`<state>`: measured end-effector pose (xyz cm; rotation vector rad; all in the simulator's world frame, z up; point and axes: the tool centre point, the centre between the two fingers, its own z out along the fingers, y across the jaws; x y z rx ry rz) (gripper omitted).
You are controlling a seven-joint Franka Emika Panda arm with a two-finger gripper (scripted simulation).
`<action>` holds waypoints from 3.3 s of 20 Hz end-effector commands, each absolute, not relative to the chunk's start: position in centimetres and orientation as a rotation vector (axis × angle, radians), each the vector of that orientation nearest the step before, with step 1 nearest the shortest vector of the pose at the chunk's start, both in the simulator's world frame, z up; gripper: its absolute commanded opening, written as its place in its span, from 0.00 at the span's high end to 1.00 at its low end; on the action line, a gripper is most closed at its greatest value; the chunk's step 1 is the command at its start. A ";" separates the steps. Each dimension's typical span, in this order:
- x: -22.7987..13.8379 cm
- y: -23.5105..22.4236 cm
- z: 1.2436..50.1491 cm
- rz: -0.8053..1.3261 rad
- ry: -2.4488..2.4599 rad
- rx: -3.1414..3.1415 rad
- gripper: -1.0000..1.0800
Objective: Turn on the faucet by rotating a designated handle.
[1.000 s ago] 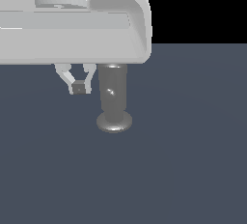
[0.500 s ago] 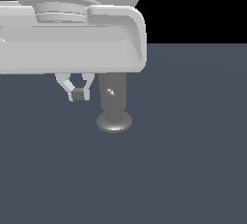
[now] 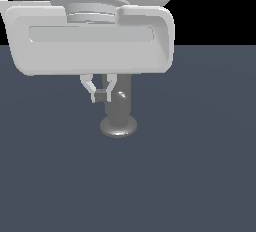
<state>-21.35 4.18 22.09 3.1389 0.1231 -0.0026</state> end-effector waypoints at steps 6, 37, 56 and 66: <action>-20.3 0.2 22.0 0.000 0.103 3.140 1.00; -14.7 -9.5 23.1 0.043 0.138 3.131 1.00; -9.6 -13.4 22.6 0.024 0.122 3.135 1.00; -6.9 -15.3 22.4 0.014 0.114 3.137 1.00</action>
